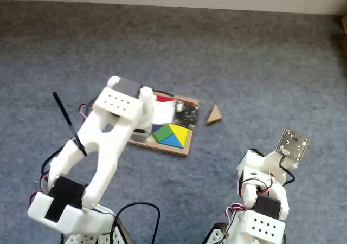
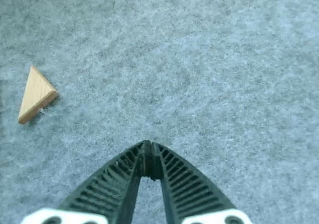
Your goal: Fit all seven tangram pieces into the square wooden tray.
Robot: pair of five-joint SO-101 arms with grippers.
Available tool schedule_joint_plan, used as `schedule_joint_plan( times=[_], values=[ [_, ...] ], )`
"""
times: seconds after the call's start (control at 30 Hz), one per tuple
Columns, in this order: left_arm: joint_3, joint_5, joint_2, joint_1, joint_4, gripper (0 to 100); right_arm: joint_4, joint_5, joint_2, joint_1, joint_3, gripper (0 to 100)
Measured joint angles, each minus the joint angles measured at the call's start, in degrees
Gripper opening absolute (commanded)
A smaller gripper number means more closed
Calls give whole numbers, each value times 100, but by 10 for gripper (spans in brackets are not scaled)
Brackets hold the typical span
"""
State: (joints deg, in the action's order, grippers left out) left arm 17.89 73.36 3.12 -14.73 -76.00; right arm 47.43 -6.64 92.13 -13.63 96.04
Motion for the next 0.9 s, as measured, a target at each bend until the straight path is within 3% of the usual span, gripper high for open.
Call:
schedule_joint_plan(
  times=[0.27,0.37,0.5,0.67,0.9],
  values=[
    [0,264,-580,281,0,128,0,0,0,0,0,16],
    [0,264,-844,316,44,181,0,0,0,0,0,16],
    [0,264,-1108,308,651,276,0,0,0,0,0,16],
    [0,264,-1231,484,1407,280,0,0,0,0,0,16],
    [0,264,-1169,651,1556,280,0,0,0,0,0,16]
  ],
)
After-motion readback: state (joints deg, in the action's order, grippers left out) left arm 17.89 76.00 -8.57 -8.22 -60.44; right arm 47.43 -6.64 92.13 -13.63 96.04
